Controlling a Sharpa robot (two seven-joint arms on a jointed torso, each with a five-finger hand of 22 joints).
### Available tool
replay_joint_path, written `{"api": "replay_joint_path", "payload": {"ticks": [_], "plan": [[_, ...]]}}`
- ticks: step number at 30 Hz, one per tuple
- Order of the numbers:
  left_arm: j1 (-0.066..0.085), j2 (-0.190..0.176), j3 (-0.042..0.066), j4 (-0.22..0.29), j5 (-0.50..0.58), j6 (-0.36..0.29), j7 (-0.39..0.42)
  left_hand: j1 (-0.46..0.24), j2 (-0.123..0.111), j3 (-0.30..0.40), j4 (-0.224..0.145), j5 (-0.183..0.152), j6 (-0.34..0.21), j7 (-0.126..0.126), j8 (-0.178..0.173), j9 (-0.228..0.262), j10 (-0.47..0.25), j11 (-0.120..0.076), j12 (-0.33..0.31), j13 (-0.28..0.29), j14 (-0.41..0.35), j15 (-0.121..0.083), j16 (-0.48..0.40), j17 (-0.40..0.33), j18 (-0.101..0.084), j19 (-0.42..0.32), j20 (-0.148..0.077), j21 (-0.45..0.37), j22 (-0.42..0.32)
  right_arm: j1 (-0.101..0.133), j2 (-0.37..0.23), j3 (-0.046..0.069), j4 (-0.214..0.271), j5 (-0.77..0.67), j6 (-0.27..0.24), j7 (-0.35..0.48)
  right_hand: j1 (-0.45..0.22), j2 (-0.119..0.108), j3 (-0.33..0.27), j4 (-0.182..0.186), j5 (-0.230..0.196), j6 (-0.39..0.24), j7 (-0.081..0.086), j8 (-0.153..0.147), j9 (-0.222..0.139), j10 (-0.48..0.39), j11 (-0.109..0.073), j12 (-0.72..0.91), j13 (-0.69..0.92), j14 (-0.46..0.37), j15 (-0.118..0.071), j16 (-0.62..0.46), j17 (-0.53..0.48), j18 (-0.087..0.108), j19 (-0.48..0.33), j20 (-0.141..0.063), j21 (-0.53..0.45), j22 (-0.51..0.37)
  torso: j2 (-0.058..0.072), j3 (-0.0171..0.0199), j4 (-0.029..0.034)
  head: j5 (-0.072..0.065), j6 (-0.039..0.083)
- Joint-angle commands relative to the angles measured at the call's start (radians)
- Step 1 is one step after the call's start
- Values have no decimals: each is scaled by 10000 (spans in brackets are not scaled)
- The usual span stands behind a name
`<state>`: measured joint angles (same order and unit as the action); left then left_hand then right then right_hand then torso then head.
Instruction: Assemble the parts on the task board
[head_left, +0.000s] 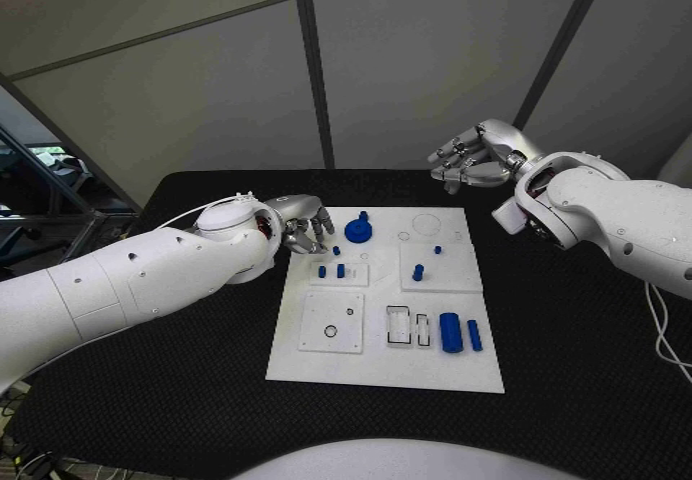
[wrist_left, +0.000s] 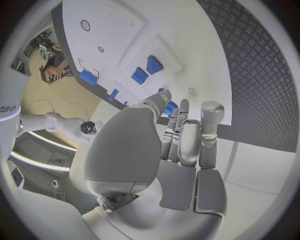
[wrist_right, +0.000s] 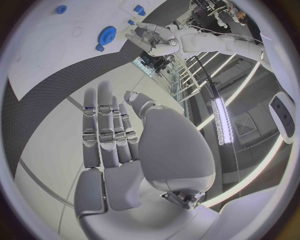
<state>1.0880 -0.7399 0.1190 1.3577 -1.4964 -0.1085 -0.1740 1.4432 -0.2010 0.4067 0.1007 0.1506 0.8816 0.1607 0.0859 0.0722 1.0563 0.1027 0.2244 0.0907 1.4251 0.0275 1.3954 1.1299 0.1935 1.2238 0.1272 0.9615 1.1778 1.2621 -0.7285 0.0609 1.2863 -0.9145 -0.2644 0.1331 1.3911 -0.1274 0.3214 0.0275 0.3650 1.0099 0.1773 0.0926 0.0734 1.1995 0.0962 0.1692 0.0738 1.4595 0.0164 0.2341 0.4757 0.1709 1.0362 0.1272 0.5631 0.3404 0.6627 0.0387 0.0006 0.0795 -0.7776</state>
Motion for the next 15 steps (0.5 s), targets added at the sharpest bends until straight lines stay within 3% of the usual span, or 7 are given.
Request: {"api": "replay_joint_path", "payload": {"ticks": [1, 2, 3, 4, 8, 10, 15], "plan": [[29, -172, 148, 71, 174, -522, 171, -62, 52, -84, 21, 10, 284, -7, 135, 29, -67, 22, -25, 4, -125, 12, -106, -176, -417, -386, 17, -673, -405, -33, -53, -25, -14, -1345, 287, -507, 109, 84, -41, -132, -128, 181, -73, 86, 7, 158, -67, 22, -3, 469, -128, 550, 349, 116, 254, -169, 502, 321, 1, 3, -5, -7, 24], [34, -267, 209, 98, 335, -547, 201, -49, 73, -67, 19, 12, 427, 2, 196, 36, -70, 18, -19, 7, -777, 20, -862, -1578, -325, -662, 15, -1146, -688, -56, -86, -32, 9, -1692, 338, -610, 116, 114, -63, -180, -150, 279, -137, 94, 0, 234, -78, -5, -7, 490, -193, 909, 577, 106, 320, -245, 785, 517, 5, 19, -9, -12, 32], [42, -372, 258, 125, 540, -556, 228, -13, 97, -19, 6, 12, 586, 18, 256, 36, -37, -6, 8, 16, -2002, 19, -2402, -4216, -211, -1029, 2, -1777, -1066, -81, -126, -38, 49, -2091, 401, -715, 137, 164, -47, -214, -152, 348, -154, 95, -6, 275, -117, -38, -12, 503, -216, 1184, 748, 104, 310, -288, 965, 650, -1, 21, -11, -57, 54], [54, -481, 297, 150, 790, -567, 257, 33, 128, 45, -17, 10, 734, 30, 311, 38, 39, -31, 56, 32, -2525, -1, -3258, -5370, -121, -1343, -12, -2337, -1406, -110, -174, -42, 106, -2525, 472, -825, 135, 148, -58, -248, -162, 398, -163, 88, -12, 302, -149, -74, -15, 501, -238, 1447, 901, 103, 325, -314, 1133, 770, -3, 33, -17, -99, 74], [102, -984, 385, 271, 2709, -1247, 920, 311, 324, 352, -209, 14, 1333, 33, 558, 81, 615, -70, 381, 149, -2550, -144, -4183, -6105, -81, -1556, -93, -2863, -1717, -262, -439, -53, 511, -4458, 783, -1333, 108, 188, 29, -361, -149, 747, -304, 58, -23, 468, -253, -275, -8, 473, -316, 3212, 1955, 130, 315, -433, 1978, 1392, 7, 23, -21, -151, 167], [113, -1232, 400, 361, 4449, -1851, 1571, 507, 407, 538, -394, 20, 1578, 29, 671, 95, 844, -122, 536, 215, -2485, -195, -4424, -6288, -89, -1558, -169, -2901, -1723, -353, -555, -56, 751, -5259, 885, -1585, 52, 145, 51, -366, -172, 828, -307, 30, -26, 345, -260, -427, -39, 528, -312, 4068, 2593, 107, 265, -425, 2166, 1541, 24, 37, -47, -170, 210], [114, -1612, 413, 604, 8338, -2581, 3203, 221, 355, 519, -346, -2, 1545, 101, 627, 24, 683, -87, 519, 212, -2517, -113, -4795, -6551, -126, -1670, -134, -3047, -1769, -651, -729, -61, 1234, -6625, 916, -2131, -52, 41, 105, -341, -317, 655, -270, -155, -69, 23, -172, -707, -98, 425, -255, 4194, 2628, 96, 174, -381, 2320, 1675, 10, 13, -1, -325, 279]]}}
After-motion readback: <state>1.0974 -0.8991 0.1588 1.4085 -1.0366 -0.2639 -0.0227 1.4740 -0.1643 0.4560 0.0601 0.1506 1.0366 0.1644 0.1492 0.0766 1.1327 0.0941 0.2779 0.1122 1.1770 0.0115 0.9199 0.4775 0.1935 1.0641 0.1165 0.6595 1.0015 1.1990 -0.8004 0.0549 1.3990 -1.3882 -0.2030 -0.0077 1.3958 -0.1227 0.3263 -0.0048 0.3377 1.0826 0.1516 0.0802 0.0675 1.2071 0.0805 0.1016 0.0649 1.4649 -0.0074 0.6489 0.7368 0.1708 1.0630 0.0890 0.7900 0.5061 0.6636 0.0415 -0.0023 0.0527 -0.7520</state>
